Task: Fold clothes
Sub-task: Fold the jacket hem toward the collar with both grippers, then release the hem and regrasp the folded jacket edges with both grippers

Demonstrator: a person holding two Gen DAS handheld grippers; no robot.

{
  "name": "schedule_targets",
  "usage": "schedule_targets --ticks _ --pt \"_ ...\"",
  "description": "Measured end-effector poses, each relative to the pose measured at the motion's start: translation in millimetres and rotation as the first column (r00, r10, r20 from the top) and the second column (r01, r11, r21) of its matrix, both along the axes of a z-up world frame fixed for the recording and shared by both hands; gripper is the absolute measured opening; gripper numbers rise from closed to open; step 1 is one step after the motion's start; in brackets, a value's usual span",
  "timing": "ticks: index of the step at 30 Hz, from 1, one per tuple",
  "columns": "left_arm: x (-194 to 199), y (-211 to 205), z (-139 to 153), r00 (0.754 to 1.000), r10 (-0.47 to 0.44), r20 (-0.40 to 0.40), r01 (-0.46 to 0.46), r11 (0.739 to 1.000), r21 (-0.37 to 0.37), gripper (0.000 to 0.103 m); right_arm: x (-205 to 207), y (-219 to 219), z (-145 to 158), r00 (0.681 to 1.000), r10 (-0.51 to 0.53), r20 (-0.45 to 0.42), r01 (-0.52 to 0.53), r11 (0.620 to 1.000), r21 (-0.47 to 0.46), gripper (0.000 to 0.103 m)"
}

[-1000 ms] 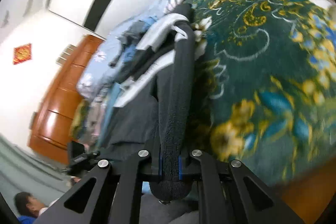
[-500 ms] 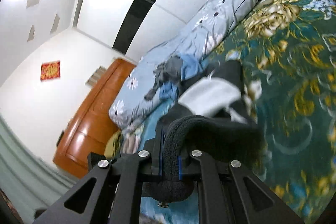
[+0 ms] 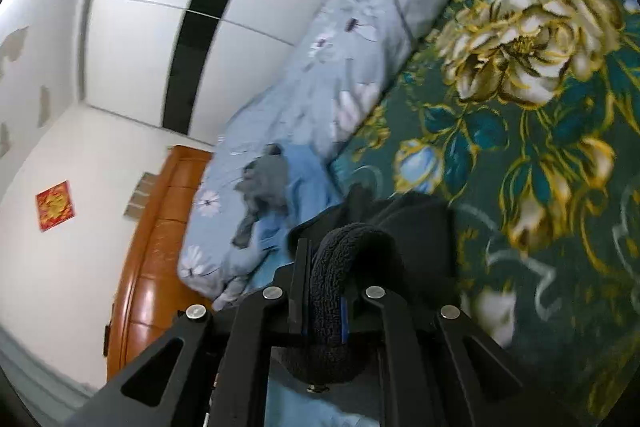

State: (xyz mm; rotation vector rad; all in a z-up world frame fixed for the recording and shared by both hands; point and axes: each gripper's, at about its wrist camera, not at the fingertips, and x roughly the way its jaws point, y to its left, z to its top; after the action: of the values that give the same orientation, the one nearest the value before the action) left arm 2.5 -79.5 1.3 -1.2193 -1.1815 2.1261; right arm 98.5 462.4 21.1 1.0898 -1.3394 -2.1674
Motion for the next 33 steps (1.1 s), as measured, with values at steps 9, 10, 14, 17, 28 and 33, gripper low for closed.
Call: schedule_targets --ticks 9,10,14,17,28,33 --pt "-19 4 -27 1.0 -0.022 0.014 0.02 0.997 0.073 0.034 -31 0 -41 0.999 0.018 0.049 -0.017 1.0 -0.021 0.027" --pt "-17 3 -20 1.0 -0.03 -0.007 0.03 0.997 0.073 0.048 -29 0 -36 0.999 0.028 0.03 -0.027 0.999 -0.025 0.03" --pt "-7 -2 15 0.993 -0.045 -0.11 0.047 0.999 0.011 0.065 -17 8 -9 0.999 0.03 -0.044 -0.03 1.0 -0.008 0.047" --pt "3 -6 32 0.986 -0.056 -0.159 0.046 0.997 -0.065 0.071 -8 16 12 0.995 0.019 -0.099 -0.018 1.0 0.014 0.048" --pt "-14 5 -30 0.994 -0.106 0.014 0.106 0.964 -0.244 0.072 -9 17 -42 0.998 0.005 0.07 -0.015 0.99 0.137 0.051" --pt "-31 17 -31 0.986 -0.168 0.012 0.166 0.954 -0.249 0.069 -31 4 -56 0.994 0.045 0.097 -0.058 0.989 0.137 0.051"
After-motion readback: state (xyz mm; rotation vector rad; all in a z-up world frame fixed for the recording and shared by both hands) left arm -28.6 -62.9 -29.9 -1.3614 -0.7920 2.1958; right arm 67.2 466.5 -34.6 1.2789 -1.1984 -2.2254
